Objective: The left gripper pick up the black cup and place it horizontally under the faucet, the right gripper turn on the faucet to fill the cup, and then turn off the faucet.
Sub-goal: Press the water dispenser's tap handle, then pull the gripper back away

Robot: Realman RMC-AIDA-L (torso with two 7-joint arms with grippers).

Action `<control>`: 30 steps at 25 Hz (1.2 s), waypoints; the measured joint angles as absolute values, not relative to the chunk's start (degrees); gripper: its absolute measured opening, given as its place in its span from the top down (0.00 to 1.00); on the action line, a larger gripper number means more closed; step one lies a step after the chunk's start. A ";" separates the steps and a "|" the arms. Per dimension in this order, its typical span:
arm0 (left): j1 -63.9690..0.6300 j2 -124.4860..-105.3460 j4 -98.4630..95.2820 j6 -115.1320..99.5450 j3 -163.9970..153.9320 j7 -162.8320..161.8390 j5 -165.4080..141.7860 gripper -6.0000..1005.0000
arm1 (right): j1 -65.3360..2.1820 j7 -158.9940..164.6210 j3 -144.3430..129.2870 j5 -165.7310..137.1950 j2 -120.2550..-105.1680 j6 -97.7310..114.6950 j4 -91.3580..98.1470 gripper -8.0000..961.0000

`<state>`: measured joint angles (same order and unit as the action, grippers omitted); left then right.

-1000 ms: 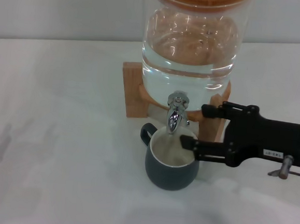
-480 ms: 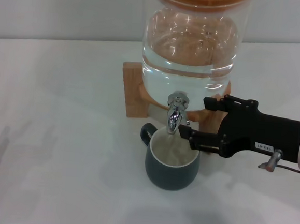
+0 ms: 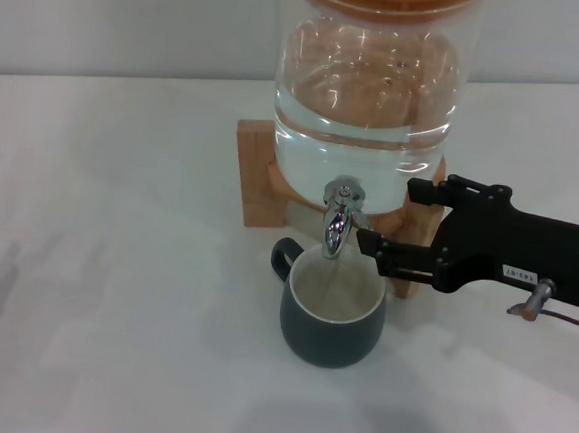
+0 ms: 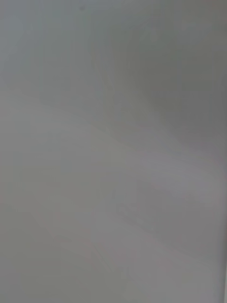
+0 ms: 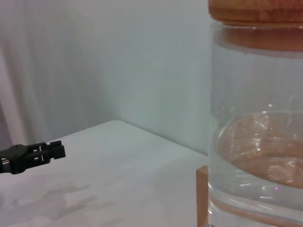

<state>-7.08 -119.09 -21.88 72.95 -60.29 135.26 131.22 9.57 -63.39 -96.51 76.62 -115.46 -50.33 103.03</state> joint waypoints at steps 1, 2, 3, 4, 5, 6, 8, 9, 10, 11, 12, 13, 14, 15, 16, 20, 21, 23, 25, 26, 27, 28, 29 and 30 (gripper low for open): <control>-7.08 -119.09 -21.88 72.95 -60.29 135.26 131.22 0.50 | 9.58 -63.38 -96.35 76.60 -115.42 -50.29 103.04 0.15; -7.08 -119.09 -21.88 72.95 -60.29 135.26 131.22 0.49 | 9.58 -63.38 -96.21 76.59 -115.39 -50.28 103.04 0.15; -7.07 -119.09 -21.88 72.95 -60.29 135.26 131.22 0.49 | 9.58 -63.37 -95.93 76.58 -115.33 -50.26 103.05 0.15; -7.07 -119.09 -21.88 72.95 -60.29 135.26 131.22 0.49 | 9.58 -63.37 -95.66 76.56 -115.32 -50.26 103.06 0.15; -7.10 -119.09 -21.88 72.95 -60.29 135.26 131.22 0.49 | 9.58 -63.37 -95.38 76.44 -115.31 -50.28 103.08 0.15; -7.12 -119.09 -21.88 72.95 -60.29 135.26 131.22 0.49 | 9.58 -63.37 -95.13 76.21 -115.31 -50.31 103.12 0.15; -7.14 -119.09 -21.88 72.95 -60.29 135.26 131.22 0.49 | 9.58 -63.37 -94.75 75.62 -115.31 -50.33 103.27 0.15; -7.13 -119.09 -21.88 72.95 -60.29 135.26 131.22 0.49 | 9.58 -63.38 -94.56 75.41 -115.31 -50.33 103.37 0.15; -7.14 -119.09 -21.88 72.95 -60.29 135.26 131.22 0.49 | 9.58 -63.43 -94.29 75.28 -115.31 -50.33 103.41 0.15; -7.14 -119.09 -21.88 72.95 -60.29 135.26 131.22 0.49 | 9.58 -63.49 -94.02 75.24 -115.31 -50.35 103.43 0.15; -7.16 -119.09 -21.88 72.95 -60.29 135.26 131.22 0.49 | 9.53 -63.54 -93.60 75.21 -115.31 -50.39 103.43 0.15; -7.19 -119.09 -21.88 72.95 -60.30 135.26 131.22 0.49 | 9.44 -63.55 -93.38 75.18 -115.31 -50.38 103.34 0.15; -7.20 -119.09 -21.88 72.96 -60.29 135.26 131.22 0.49 | 9.31 -63.56 -93.13 75.16 -115.31 -50.35 103.19 0.15; -7.22 -119.09 -21.88 72.98 -60.29 135.25 131.22 0.49 | 9.17 -63.58 -92.96 75.16 -115.31 -50.33 103.04 0.15; -7.26 -119.09 -21.88 73.02 -60.29 135.20 131.22 0.49 | 8.97 -63.67 -92.59 75.14 -115.30 -50.29 102.79 0.15; -7.36 -119.09 -21.88 73.18 -60.29 135.07 131.24 0.50 | 8.70 -63.78 -92.40 75.14 -115.30 -50.30 102.62 0.15; -7.37 -119.09 -21.88 73.28 -60.29 135.06 131.24 0.50 | 8.46 -63.86 -92.36 75.14 -115.27 -50.40 102.55 0.15; -7.38 -119.09 -21.88 73.41 -60.29 135.04 131.26 0.50 | 8.12 -63.94 -92.26 75.15 -115.22 -50.59 102.44 0.15; -7.38 -119.09 -21.88 73.43 -60.29 135.01 131.26 0.50 | 7.89 -64.00 -92.08 75.17 -115.21 -50.61 102.24 0.15; -7.38 -119.09 -21.88 73.44 -60.29 135.02 131.27 0.50 | 7.77 -64.09 -92.01 75.23 -115.21 -50.64 102.13 0.15; -7.38 -119.09 -21.88 73.45 -60.29 135.05 131.28 0.50 | 7.60 -64.22 -91.93 75.35 -115.20 -50.70 101.98 0.15; -7.38 -119.09 -21.88 73.46 -60.29 135.08 131.29 0.50 | 7.50 -64.36 -91.89 75.46 -115.19 -50.74 101.86 0.15; -7.39 -119.09 -21.88 73.46 -60.29 135.10 131.29 0.50 | 7.38 -64.53 -91.79 75.59 -115.19 -50.81 101.74 0.15; -7.39 -119.09 -21.88 73.47 -60.30 135.14 131.30 0.50 | 7.31 -64.64 -91.71 75.66 -115.20 -50.97 101.67 0.15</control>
